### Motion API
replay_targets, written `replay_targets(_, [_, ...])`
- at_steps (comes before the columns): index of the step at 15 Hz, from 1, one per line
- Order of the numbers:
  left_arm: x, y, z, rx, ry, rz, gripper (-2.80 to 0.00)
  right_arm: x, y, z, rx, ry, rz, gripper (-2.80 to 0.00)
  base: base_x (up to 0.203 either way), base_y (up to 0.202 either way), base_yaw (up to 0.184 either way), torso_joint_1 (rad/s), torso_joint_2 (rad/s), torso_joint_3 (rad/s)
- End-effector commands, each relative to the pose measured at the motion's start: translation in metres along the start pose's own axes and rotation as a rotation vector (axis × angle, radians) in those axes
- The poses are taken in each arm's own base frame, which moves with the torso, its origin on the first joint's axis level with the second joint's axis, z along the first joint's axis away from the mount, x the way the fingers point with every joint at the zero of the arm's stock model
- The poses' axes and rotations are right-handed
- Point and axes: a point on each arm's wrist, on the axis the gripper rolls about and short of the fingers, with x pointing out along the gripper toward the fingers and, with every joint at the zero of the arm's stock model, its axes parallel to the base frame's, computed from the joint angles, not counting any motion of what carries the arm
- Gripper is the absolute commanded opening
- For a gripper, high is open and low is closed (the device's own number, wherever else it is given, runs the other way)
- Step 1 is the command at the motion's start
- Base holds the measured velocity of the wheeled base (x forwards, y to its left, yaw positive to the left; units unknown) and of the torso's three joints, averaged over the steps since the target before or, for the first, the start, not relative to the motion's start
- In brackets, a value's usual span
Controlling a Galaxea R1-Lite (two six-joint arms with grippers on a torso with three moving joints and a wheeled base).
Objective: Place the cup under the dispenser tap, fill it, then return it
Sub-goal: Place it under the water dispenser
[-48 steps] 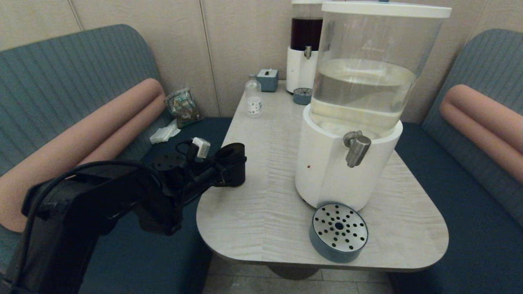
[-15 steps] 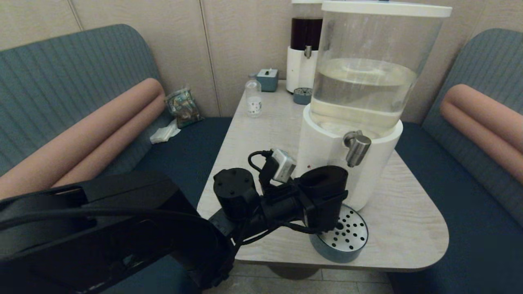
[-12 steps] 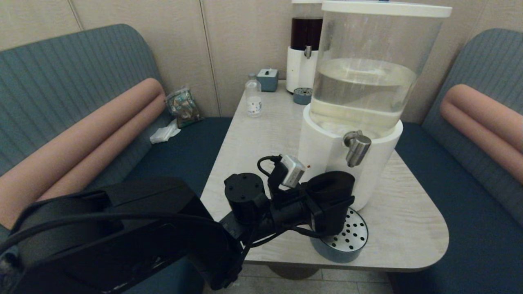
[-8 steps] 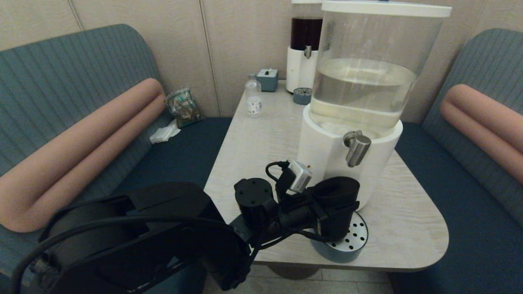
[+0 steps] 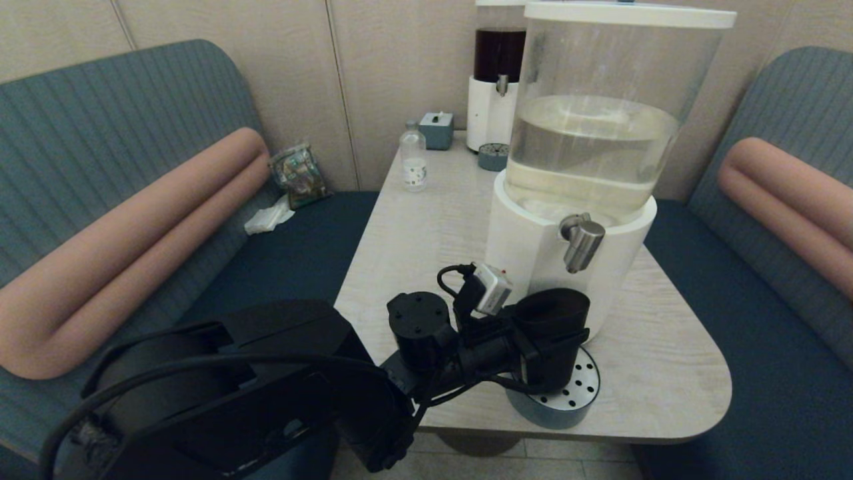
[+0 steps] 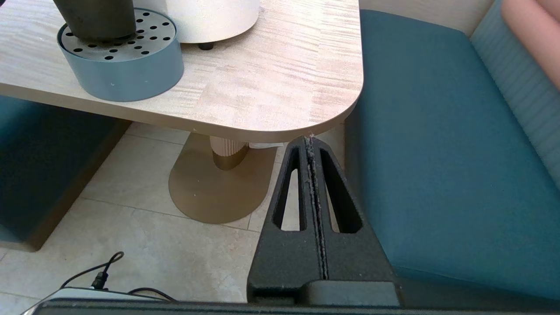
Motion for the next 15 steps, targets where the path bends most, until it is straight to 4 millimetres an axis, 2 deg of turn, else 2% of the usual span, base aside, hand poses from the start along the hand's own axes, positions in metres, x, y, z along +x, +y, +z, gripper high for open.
replay_targets(1, [0.0001,0.0001,-0.0001,0.002,-0.005,-0.003,0.00,-0.0001,0.0000,0.0000,-0.001,-0.002,0.001,-2.80,0.000,0.000,0.000,0.000,0.00,0.000])
replay_targets(11, [-0.0001,-0.0004,0.0015,0.003,-0.008,-0.004,0.00,-0.0001,0.0000,0.0000,-0.001,-0.002,0.001,-2.80,0.000,0.000,0.000,0.000,0.00,0.000])
replay_targets(15, [0.0024,-0.0076,-0.0007,-0.003,-0.002,-0.019,0.00,-0.0001,0.0000,0.0000,-0.001,-0.002,0.001,-2.80,0.000,0.000,0.000,0.000,0.00,0.000])
